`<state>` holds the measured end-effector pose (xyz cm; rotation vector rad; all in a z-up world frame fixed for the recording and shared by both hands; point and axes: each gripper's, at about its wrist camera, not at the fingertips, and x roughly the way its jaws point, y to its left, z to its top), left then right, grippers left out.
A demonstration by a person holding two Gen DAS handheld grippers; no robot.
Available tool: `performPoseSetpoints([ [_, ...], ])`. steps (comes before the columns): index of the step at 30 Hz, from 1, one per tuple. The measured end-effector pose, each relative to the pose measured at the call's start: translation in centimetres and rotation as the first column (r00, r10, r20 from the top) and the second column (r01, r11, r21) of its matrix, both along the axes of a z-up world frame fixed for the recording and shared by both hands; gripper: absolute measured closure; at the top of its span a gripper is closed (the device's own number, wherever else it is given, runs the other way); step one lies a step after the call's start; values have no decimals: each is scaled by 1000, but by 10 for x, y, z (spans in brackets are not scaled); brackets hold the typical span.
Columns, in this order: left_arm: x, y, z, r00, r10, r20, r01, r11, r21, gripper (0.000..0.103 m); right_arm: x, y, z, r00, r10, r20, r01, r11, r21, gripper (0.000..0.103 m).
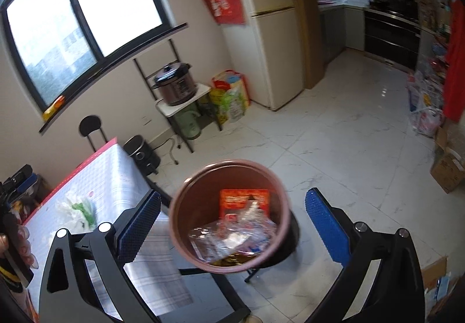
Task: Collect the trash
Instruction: 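Drop the clear tray into the brown bin with the left gripper, then grasp the white plastic bag with green print with the right gripper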
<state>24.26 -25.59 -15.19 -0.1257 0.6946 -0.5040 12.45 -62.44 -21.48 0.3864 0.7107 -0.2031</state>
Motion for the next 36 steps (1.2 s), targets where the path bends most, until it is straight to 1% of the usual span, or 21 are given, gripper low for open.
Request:
performPoseSetpoints([
  [2,-13,48,0,994,114,-6,-114,994,6,6,17,20,0,999,50,2,-50,999,8,5],
  [4,-22,93,3,978,209,-15,-208,978,8,6,34,43,-1,995,104,-1,-104,994,17,5],
  [5,-32,121,3,964,265,-22,-265,964,7,6,44,59,-2,991,137,-5,-137,990,21,5],
  [7,-50,165,4,938,345,-36,-345,939,5,6,60,90,-3,981,195,-13,-195,981,25,5],
  [9,-66,214,4,904,423,-55,-423,906,9,6,71,122,0,970,242,-15,-241,970,24,5],
  [11,-82,257,2,871,487,-72,-486,873,21,6,79,158,5,956,292,-15,-291,956,26,5],
  [14,-100,311,-3,832,549,-82,-549,835,26,6,87,211,10,928,372,-24,-372,928,7,5],
  [16,-109,342,-8,812,574,-103,-576,817,12,6,89,246,15,909,415,-31,-416,909,-18,5],
  [18,-112,370,-13,800,586,-128,-590,807,7,6,89,271,18,901,432,-36,-433,901,-32,5],
  [20,-112,389,-19,799,586,-135,-591,807,4,6,86,291,16,900,434,-46,-436,899,-36,5],
  [23,-100,412,-29,807,568,-160,-578,816,-18,6,85,321,13,896,437,-80,-441,896,-51,5],
  [27,-96,427,-52,814,548,-195,-563,825,-32,6,87,353,12,895,433,-108,-443,891,-98,5],
  [30,-88,439,-67,820,529,-220,-550,834,-44,6,92,369,9,895,430,-118,-444,886,-133,5],
  [34,-78,445,-84,829,509,-233,-529,848,-27,6,118,391,-3,877,462,-128,-479,861,-171,5],
  [36,-74,446,-91,830,503,-239,-523,852,-20,6,140,401,-19,861,488,-140,-507,844,-176,5],
])
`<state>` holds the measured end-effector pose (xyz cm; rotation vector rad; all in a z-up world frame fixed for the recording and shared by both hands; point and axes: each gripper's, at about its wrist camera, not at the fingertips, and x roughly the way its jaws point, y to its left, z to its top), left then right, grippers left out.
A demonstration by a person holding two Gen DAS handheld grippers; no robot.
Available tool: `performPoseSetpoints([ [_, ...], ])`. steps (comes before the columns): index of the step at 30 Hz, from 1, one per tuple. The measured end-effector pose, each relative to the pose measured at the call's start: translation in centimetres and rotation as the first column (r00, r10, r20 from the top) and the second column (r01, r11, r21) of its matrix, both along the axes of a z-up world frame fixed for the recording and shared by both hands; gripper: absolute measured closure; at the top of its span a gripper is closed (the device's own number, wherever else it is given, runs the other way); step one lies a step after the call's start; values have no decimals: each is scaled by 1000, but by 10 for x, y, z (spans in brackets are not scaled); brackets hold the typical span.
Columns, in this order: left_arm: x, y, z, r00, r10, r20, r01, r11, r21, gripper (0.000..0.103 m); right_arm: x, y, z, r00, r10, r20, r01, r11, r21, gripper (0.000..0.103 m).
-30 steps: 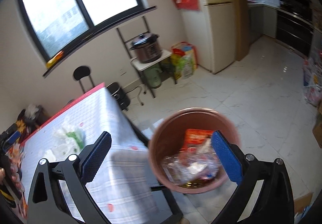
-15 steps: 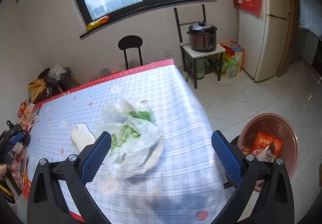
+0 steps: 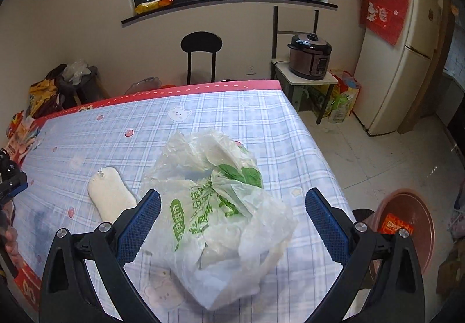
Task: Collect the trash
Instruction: 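Grasp the white plastic bag with green print with the right gripper, then grasp the white sponge with the left gripper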
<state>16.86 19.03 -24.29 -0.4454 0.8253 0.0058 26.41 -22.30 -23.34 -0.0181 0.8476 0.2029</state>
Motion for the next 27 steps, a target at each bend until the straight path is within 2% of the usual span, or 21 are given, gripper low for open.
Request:
performPoseSetpoints([
  [4,1,2,-11,1000,8,-20,-9,1000,-22,6,45,16,-42,997,29,-72,-28,999,21,5],
  [9,2,1,-19,999,16,-44,-17,999,-28,6,85,24,-95,976,-49,-211,47,999,-14,7],
  [10,3,0,-21,999,16,-48,-17,999,-29,6,87,26,-104,968,-60,-245,57,998,-19,20],
  [12,5,-3,-25,998,16,-59,-19,999,-36,6,89,26,-121,946,-52,-321,62,998,22,36],
  [14,9,-7,-29,997,11,-72,-14,999,-46,6,84,23,-120,950,-57,-306,75,996,49,48],
  [16,14,-11,-33,996,1,-84,-5,999,-54,6,78,19,-113,952,-43,-303,73,993,90,71],
  [18,19,-19,-38,995,-13,-95,7,998,-59,6,71,16,-103,959,-35,-280,67,992,108,83],
  [19,22,-24,-40,995,-20,-100,13,998,-64,6,66,14,-95,966,-30,-258,60,992,109,87],
  [23,35,-44,-49,992,-48,-119,38,996,-80,6,47,9,-70,984,2,-178,22,991,133,88],
  [27,49,-67,-63,986,-70,-150,58,995,-83,7,34,0,-63,988,1,-154,25,986,167,89],
])
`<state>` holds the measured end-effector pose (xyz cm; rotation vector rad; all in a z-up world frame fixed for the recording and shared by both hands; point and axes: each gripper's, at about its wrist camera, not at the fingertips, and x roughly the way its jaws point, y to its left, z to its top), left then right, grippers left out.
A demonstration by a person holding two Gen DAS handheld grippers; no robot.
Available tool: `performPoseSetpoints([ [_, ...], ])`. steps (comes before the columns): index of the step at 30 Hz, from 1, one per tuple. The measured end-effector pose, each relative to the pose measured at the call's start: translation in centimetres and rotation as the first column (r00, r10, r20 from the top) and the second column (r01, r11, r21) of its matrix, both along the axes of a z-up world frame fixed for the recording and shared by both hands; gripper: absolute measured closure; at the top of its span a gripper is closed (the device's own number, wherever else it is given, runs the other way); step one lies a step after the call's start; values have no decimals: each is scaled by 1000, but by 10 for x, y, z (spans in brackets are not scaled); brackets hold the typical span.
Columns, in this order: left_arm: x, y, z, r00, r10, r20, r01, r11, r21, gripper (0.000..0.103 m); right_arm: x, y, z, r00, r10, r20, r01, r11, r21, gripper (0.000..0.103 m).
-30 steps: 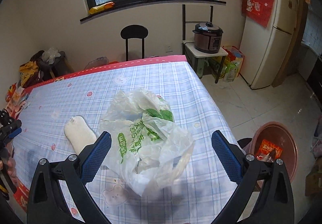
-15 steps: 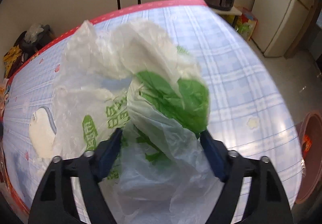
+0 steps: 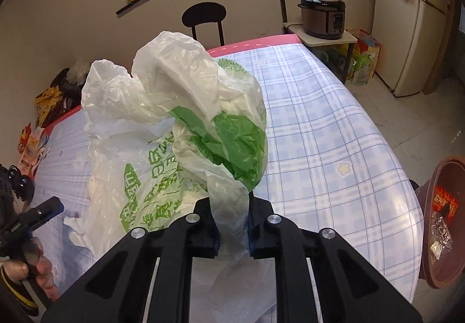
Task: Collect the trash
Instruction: 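Grasp the white sponge with the left gripper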
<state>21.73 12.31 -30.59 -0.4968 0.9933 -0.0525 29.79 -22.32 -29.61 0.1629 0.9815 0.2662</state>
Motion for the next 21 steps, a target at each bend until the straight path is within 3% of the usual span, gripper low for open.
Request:
performPoseSetpoints([
  [4,13,-17,-17,998,37,-43,-35,999,31,7,-6,-9,-3,1000,-8,-6,8,1000,18,89],
  [9,30,-24,-29,982,169,-87,-161,983,91,6,-8,-14,-11,1000,-12,-21,12,1000,20,89],
  [15,54,-29,-38,921,347,-180,-328,936,125,6,-9,-16,-10,1000,1,-19,-1,1000,18,89],
  [21,69,-47,-49,865,445,-230,-412,893,180,6,-7,-23,-10,1000,4,-19,-3,1000,18,89],
])
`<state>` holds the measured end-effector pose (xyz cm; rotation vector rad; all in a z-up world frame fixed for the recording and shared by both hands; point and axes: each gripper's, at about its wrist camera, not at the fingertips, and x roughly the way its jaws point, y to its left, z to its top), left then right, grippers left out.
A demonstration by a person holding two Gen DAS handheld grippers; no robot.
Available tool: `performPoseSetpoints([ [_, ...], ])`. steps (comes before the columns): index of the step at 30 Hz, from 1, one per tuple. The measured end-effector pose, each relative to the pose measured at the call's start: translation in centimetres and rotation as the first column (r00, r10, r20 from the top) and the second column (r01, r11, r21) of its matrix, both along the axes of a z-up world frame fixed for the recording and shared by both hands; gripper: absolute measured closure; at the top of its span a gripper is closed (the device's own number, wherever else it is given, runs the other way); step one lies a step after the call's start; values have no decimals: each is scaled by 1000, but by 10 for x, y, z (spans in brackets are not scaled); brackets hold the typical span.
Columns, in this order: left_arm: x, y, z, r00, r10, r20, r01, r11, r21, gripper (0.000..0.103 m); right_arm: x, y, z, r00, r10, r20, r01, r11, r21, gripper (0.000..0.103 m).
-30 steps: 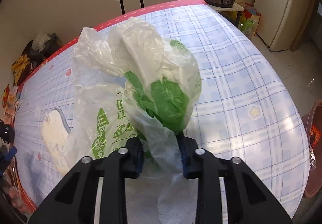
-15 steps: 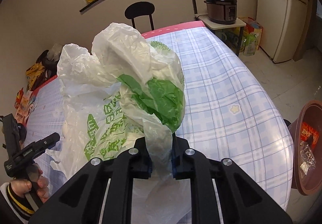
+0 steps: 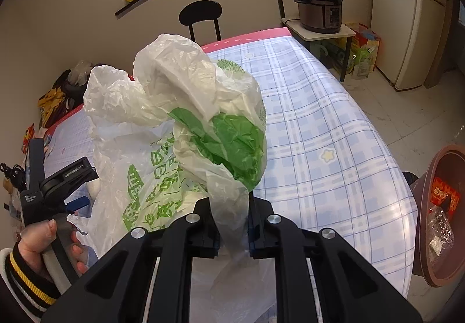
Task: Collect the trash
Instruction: 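Grasp the white sponge with the left gripper, then carry the plastic bag to the brown bin and open the right gripper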
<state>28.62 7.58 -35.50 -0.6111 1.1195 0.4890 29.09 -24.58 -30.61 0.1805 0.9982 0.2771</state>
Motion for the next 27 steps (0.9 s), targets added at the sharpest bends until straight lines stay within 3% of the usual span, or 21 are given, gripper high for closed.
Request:
performPoseSetpoints([
  [12,40,-49,-14,996,32,-78,-12,969,245,5,-6,-18,-6,999,-27,-27,27,1000,-8,89],
  [16,44,-54,-16,997,20,-75,-2,971,240,5,-8,-19,-5,999,-30,-28,31,1000,3,89],
  [21,19,-41,-12,995,-43,-85,59,977,205,8,-7,-18,1,1000,-24,-17,24,999,22,89],
  [27,-23,-11,-7,992,-124,-23,125,988,89,10,-14,-10,11,1000,-7,0,7,999,54,89],
])
